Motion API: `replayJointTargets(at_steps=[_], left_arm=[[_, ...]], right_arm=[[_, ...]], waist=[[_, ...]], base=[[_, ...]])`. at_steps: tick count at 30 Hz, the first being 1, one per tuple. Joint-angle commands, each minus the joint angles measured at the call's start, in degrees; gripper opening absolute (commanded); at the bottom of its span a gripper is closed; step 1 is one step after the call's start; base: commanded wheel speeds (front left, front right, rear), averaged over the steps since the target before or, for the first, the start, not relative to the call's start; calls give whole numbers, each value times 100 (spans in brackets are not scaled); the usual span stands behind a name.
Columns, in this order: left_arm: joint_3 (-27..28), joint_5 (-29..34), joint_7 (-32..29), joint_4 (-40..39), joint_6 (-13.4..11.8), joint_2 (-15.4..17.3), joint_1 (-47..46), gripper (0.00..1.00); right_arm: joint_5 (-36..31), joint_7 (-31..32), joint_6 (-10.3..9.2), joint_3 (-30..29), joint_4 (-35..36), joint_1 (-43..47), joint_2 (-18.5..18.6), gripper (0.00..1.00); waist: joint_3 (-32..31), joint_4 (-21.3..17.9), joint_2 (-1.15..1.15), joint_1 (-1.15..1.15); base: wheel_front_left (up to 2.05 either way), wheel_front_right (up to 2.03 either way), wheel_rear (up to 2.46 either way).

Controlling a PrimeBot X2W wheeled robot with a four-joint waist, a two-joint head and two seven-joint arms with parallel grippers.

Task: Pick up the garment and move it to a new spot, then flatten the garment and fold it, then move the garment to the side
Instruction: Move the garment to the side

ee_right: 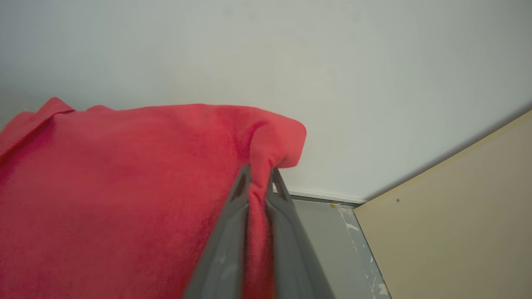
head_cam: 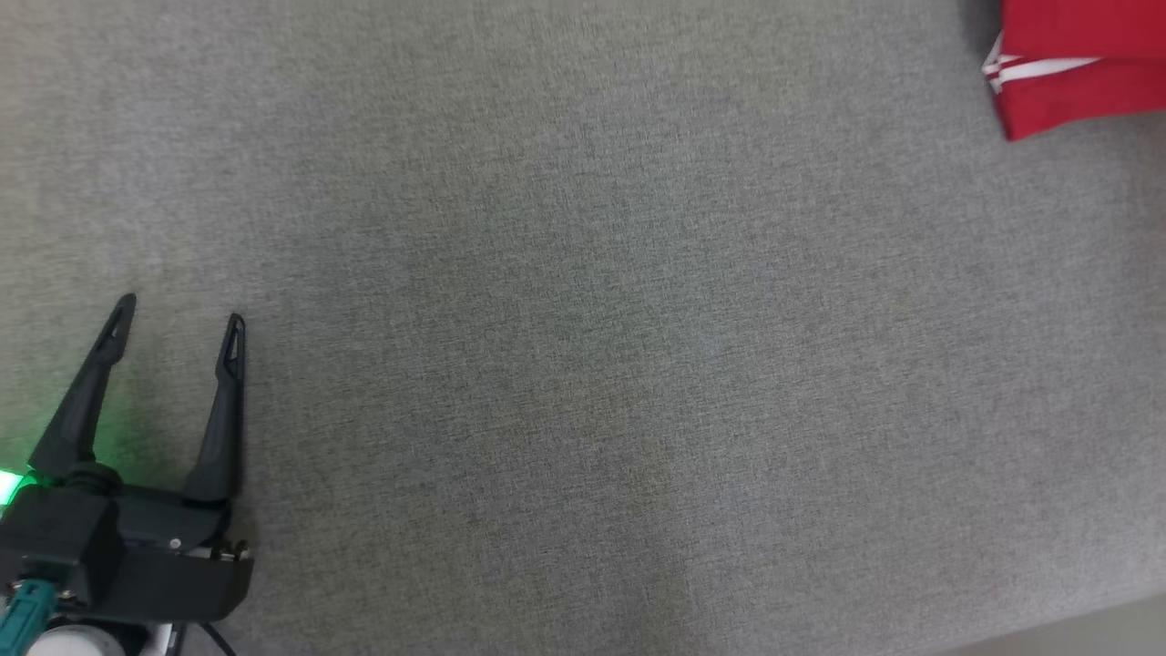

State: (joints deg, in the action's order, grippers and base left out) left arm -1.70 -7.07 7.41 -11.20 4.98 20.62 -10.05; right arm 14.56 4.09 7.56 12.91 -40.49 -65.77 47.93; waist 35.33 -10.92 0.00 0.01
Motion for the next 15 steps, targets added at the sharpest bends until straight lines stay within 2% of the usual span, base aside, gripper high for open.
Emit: replayJointTargets(at_steps=[1,4,8,9,10,11,12,15], left_arm=[[5,-2,-26,-41,-11,31,-89,100],[21,-3,-78,-180,-30,77,-88,100],[69,-9,-95,-305,-78,111,-11,100],[72,-13,-97,-326,-92,108,6,100],[74,-17,-95,-340,-97,107,23,100],[74,-17,-95,-340,-97,107,23,100],[81,-25,-82,-346,-115,100,34,100],[87,-58,-36,-318,-146,76,58,100]], right_arm=[[-67,-76,-15,18,-79,-154,11,0],[-338,-230,-15,25,-268,-413,74,0],[-618,-162,-15,-14,-426,-603,-62,0],[-670,-173,-15,-49,-416,-621,-103,11],[-726,-224,-15,-95,-376,-633,-145,48],[-726,-224,-15,-95,-376,-633,-145,48],[-781,-230,-15,-177,-363,-631,-188,100],[-1026,-196,-15,-339,-265,-504,-316,100]], waist=[[260,-140,0,-1],[339,-108,0,-1],[386,-101,0,-1],[390,-102,0,-1],[390,-107,0,-1],[390,-107,0,-1],[386,-112,0,-1],[320,-126,0,-1]], base=[[0,0,0],[0,0,0],[0,0,0],[0,0,0],[0,0,0],[0,0,0],[0,0,0],[0,0,0]])
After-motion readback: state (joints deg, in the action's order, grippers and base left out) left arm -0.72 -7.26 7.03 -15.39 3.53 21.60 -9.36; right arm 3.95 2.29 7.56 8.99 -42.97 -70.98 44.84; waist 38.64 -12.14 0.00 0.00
